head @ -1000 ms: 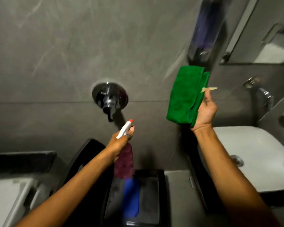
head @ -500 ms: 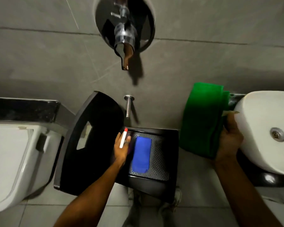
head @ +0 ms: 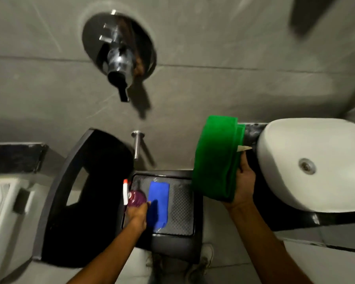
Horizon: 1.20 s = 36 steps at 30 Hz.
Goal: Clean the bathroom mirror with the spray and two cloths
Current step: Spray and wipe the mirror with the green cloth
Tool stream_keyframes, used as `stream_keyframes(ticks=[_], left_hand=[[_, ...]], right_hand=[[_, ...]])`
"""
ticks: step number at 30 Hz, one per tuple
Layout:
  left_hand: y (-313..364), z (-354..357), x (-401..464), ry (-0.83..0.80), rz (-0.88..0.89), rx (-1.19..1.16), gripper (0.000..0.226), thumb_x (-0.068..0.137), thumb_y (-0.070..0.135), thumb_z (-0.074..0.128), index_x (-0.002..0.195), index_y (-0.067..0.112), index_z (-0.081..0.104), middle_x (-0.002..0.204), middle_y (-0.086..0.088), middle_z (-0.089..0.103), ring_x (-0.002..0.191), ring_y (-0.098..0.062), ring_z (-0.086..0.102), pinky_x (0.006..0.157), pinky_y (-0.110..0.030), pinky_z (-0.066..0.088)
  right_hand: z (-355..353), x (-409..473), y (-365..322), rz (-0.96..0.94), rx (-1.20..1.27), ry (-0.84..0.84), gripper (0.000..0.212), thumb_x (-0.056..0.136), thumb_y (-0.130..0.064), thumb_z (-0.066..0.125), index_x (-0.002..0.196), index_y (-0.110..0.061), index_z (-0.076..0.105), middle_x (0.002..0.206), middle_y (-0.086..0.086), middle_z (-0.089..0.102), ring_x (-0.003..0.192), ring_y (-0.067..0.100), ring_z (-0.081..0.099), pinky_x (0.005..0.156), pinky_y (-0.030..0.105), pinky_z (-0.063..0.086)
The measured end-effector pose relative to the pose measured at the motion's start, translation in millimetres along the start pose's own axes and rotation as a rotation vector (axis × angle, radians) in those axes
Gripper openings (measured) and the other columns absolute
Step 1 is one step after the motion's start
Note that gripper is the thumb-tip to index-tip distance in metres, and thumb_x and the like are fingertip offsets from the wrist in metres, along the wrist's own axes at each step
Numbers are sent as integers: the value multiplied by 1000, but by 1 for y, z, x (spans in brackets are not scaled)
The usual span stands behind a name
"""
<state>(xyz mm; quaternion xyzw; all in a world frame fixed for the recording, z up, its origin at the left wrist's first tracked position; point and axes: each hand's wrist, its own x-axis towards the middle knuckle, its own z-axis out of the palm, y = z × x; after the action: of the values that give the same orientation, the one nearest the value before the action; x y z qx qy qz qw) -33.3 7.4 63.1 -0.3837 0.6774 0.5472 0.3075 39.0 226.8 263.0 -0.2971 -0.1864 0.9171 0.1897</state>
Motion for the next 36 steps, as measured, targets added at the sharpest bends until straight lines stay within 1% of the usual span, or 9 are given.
stream_keyframes(ticks=[4,7,10,18,22,26,30,32,36], left_hand=[[37,43,-81,-260,216,143,21,94,5,66,112,2,57,96,-15,57,80,-21,51,69,-32,47],[106,76,-161,-484,637,228,27,95,2,65,122,-2,64,110,-14,66,87,-14,57,69,-6,50],[194,97,-258,-576,1106,326,26,94,15,70,120,12,70,120,-7,74,97,-7,67,88,-16,52],[408,116,-516,-307,2201,229,44,95,36,61,136,21,61,135,3,66,119,-17,65,101,-27,54],[486,121,-606,51,2411,253,65,97,53,43,153,21,42,161,-6,44,154,-24,34,124,-42,31],[546,129,-674,438,2523,327,77,99,61,27,164,22,16,174,-5,10,161,-23,-3,131,-44,9],[579,156,-695,580,2482,459,78,101,58,25,165,23,-2,174,-5,-8,159,-25,-18,131,-42,-6],[592,175,-701,571,2449,591,80,100,59,28,164,24,-4,174,-5,-11,157,-24,-22,130,-42,-10],[610,207,-707,708,2450,801,78,98,67,17,151,33,-28,169,-2,-29,151,-27,-34,123,-47,-24]], right_hand=[[31,-12,-43,-59,18,-137,70,83,-50,50,142,-14,49,139,10,55,133,34,47,118,55,28],[65,-27,-92,-160,98,-265,56,70,-47,65,117,-16,70,121,9,71,112,30,66,107,51,43],[108,-41,-151,-269,143,-373,46,66,-44,67,99,-15,79,102,8,78,94,28,75,89,52,54],[243,-103,-338,-728,106,-641,42,78,-47,55,91,-18,81,98,6,79,89,26,76,82,49,58],[322,-131,-428,-914,79,-644,52,98,-49,35,97,-19,78,96,7,79,85,24,76,92,41,53],[417,-152,-499,-1105,-16,-635,49,100,-44,40,88,-16,79,88,7,76,66,16,74,62,26,58],[496,-124,-538,-1498,-823,-273,48,106,-32,32,153,-19,31,161,7,31,145,26,35,120,42,28],[517,-94,-556,-1785,-1423,109,53,106,-32,23,156,-30,8,167,0,-4,154,26,-6,124,44,-3],[521,-72,-583,-2187,-1559,376,57,101,-40,19,155,-39,1,166,-5,-8,153,23,-13,124,46,-6]])
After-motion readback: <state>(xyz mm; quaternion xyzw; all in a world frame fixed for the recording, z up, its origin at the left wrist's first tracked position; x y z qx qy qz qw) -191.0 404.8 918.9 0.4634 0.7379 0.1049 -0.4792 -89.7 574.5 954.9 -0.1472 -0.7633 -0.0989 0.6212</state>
